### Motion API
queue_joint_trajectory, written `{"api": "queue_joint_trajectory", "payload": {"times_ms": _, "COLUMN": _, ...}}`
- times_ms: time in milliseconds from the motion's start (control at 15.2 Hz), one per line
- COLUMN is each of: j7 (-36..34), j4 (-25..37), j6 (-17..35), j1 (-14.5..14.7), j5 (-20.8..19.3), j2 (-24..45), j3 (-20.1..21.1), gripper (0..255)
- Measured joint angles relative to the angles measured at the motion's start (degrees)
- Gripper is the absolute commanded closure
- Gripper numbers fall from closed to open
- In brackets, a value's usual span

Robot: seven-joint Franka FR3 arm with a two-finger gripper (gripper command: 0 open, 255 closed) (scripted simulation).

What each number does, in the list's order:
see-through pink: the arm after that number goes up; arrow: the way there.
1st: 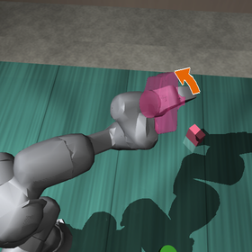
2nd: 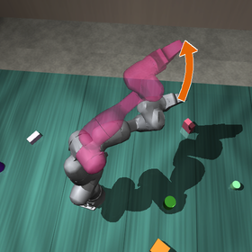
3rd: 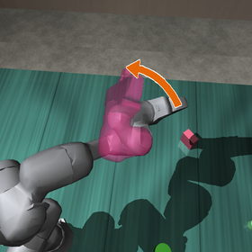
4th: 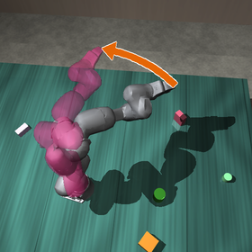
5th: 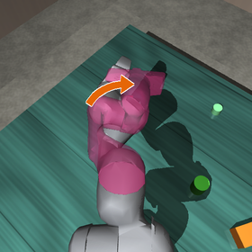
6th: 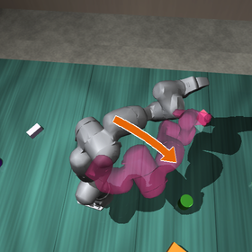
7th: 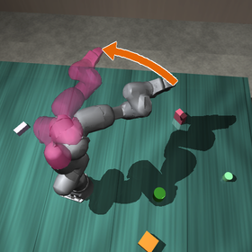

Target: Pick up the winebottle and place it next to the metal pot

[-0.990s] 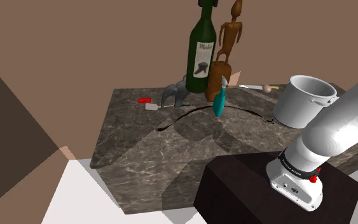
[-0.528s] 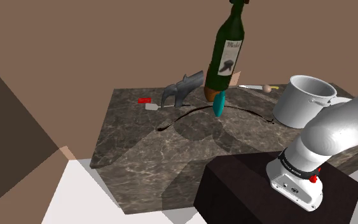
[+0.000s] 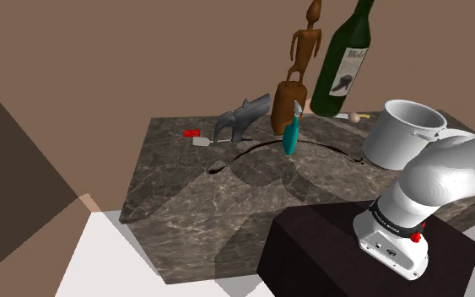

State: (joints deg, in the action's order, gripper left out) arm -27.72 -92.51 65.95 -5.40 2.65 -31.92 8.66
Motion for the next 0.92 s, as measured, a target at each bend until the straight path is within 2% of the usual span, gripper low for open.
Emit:
{"api": "queue_joint_trajectory", "payload": {"times_ms": 264, "j7": 4.35, "j4": -2.49, "j6": -2.59, "j1": -0.05, "j5": -1.5, "j2": -5.0, "j3": -3.93, "gripper": 255}}
{"api": "queue_joint_trajectory", "payload": {"times_ms": 924, "j7": 17.35, "j4": -0.79, "j6": -9.78, "j1": 0.07, "j5": -9.04, "j2": -10.96, "j3": -15.0, "gripper": 255}}
